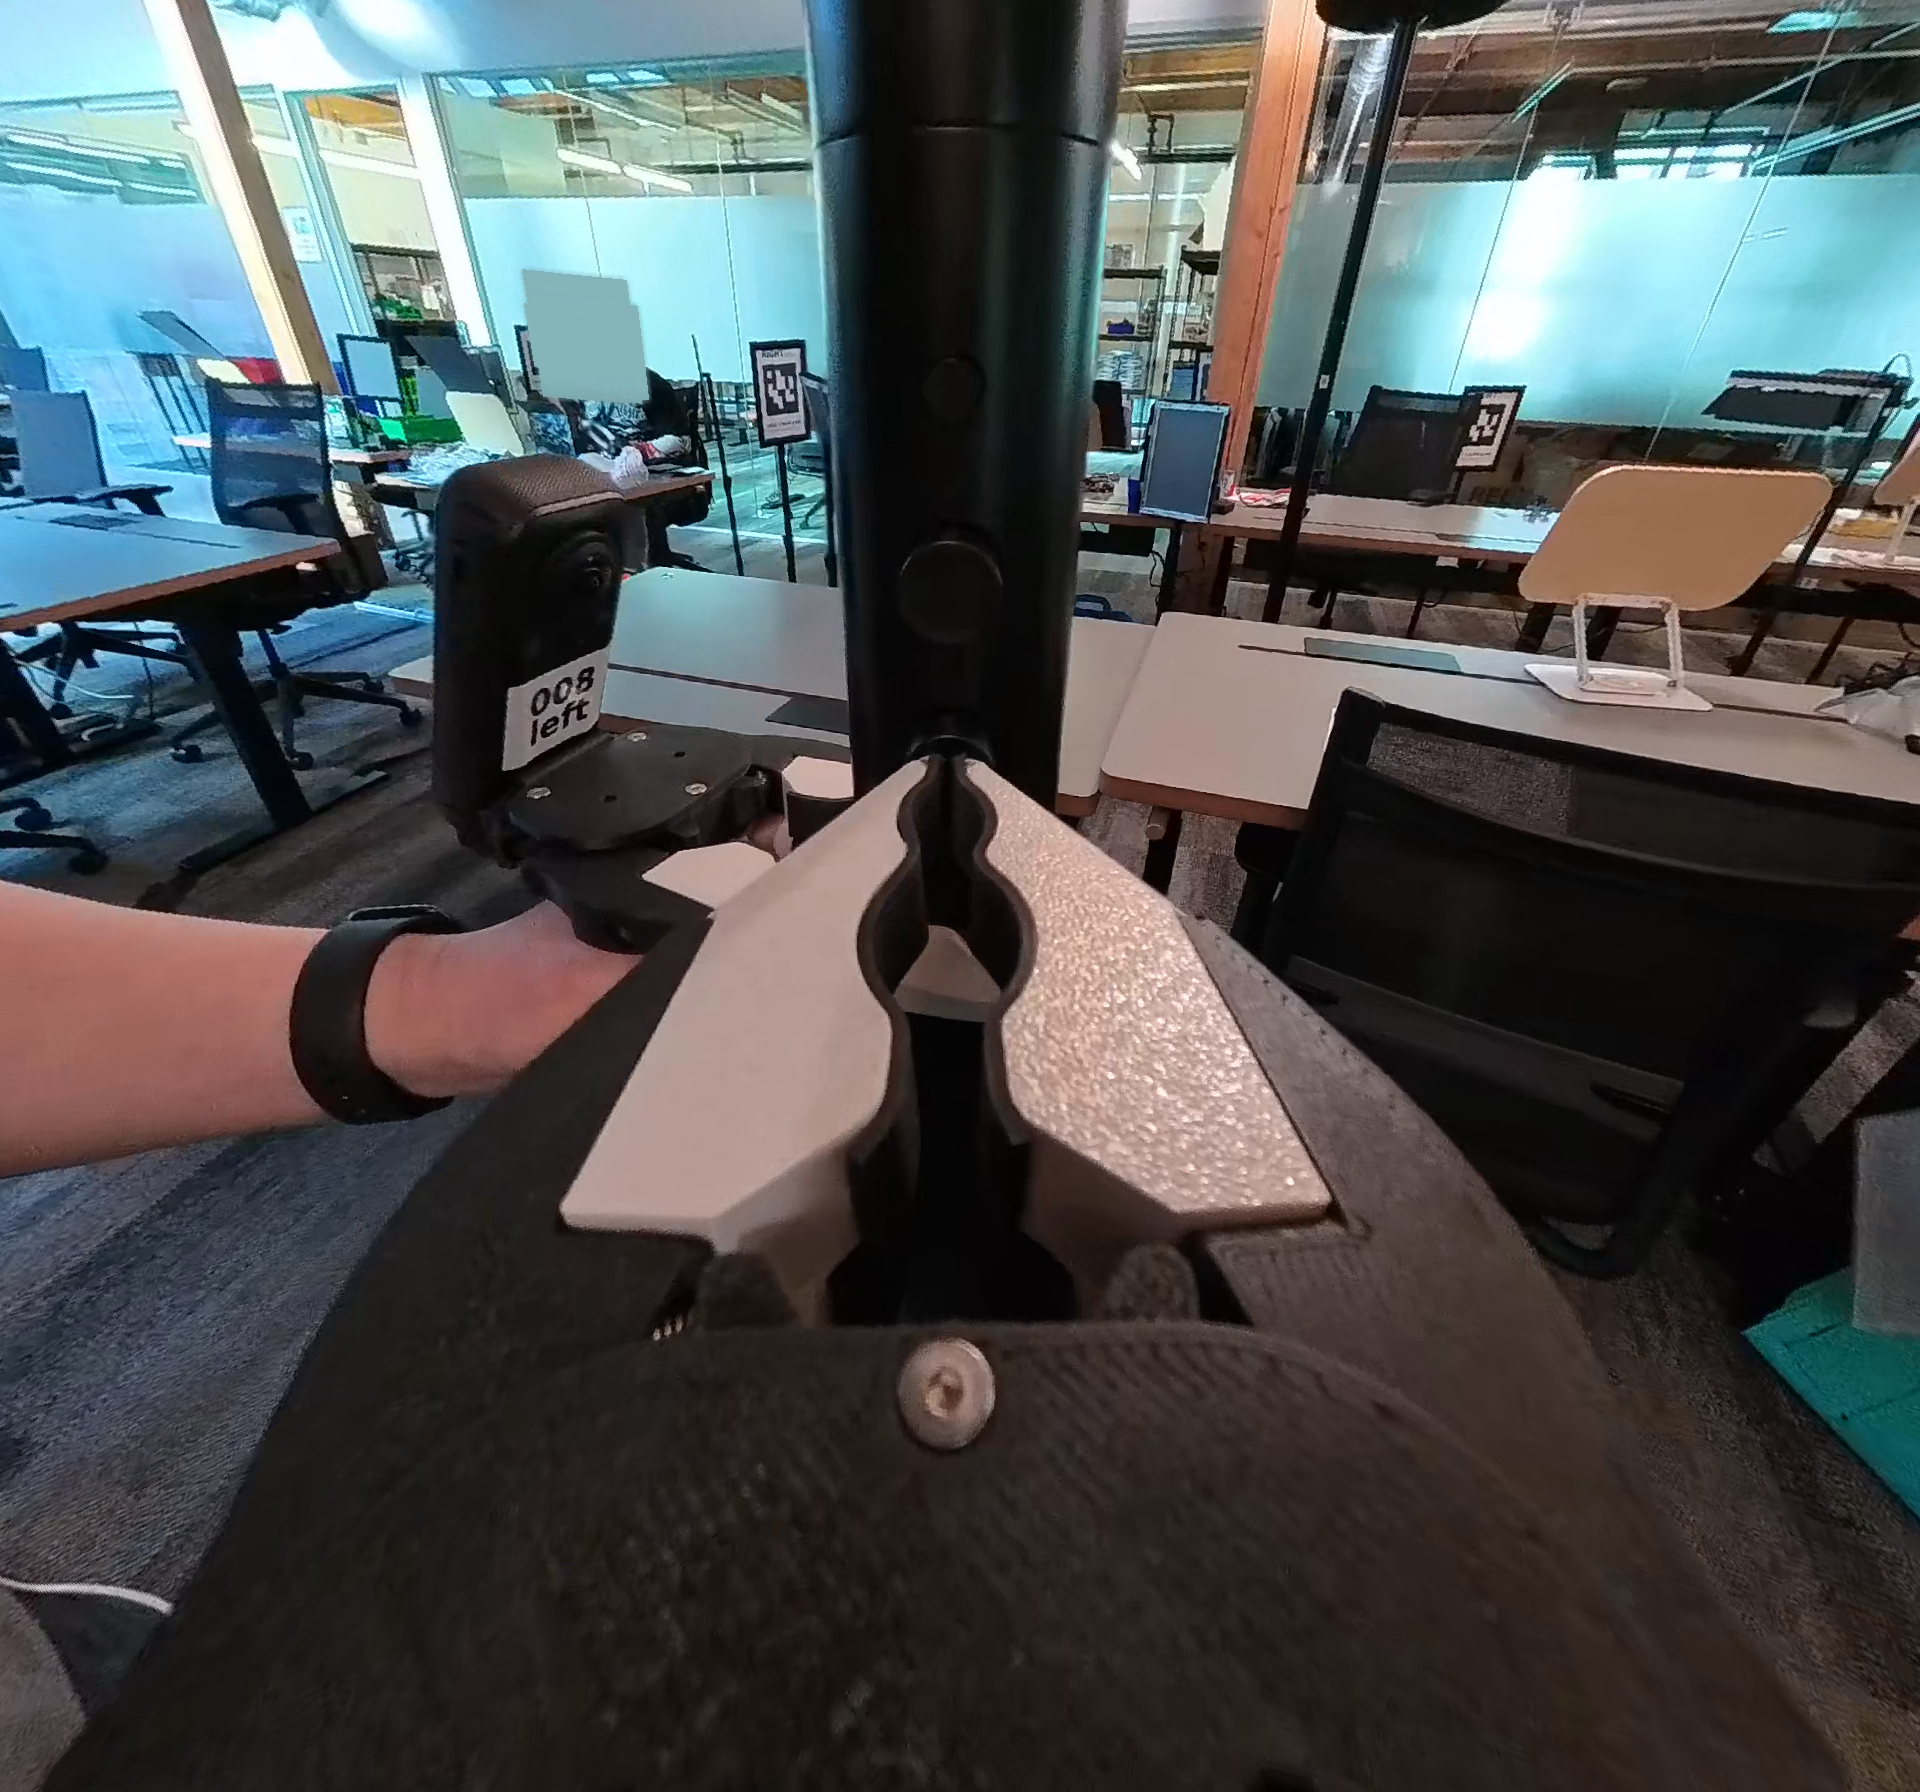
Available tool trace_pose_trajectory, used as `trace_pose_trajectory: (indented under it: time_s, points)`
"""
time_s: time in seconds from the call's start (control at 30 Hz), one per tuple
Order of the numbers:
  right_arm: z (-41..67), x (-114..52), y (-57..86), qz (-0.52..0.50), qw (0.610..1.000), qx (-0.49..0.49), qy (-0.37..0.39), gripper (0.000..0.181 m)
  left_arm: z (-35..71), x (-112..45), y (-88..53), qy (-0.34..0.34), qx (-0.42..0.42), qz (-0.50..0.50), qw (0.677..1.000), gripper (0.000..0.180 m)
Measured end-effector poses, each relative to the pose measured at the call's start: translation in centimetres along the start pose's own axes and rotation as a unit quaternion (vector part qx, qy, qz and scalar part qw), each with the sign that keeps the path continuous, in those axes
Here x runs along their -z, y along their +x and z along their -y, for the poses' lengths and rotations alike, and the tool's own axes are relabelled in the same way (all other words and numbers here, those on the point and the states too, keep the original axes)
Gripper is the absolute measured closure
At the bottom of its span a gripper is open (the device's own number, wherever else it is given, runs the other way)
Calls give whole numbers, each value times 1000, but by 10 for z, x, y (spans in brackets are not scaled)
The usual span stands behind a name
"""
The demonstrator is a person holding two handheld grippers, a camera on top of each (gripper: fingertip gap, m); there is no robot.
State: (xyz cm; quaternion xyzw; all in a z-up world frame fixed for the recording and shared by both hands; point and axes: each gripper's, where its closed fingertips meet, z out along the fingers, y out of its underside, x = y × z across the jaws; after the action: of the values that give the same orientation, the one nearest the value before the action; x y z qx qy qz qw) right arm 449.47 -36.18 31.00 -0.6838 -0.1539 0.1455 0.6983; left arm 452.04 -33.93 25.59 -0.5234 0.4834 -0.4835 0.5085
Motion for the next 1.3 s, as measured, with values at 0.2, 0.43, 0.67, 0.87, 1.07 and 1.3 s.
trace_pose_trajectory:
  time_s: [0.2,0.43,0.67,0.87,1.07,1.3]
  points:
    - [0,0,-1,-3,1000,12,-10,181,-1,1,0,-3,-2,0,1000,124]
    - [-1,0,-1,-9,1000,20,-17,181,-2,1,-2,-6,-2,0,1000,124]
    - [16,10,-4,-6,998,50,34,160,-1,1,2,-1,-2,-1,1000,124]
    - [12,6,-7,-46,981,188,2,153,-1,1,0,1,0,-1,1000,125]
    - [1,-6,-4,-36,982,183,-30,162,-1,1,1,-1,0,-1,1000,124]
    - [0,-6,-3,-3,997,70,-13,164,-1,1,1,-2,0,-1,1000,124]
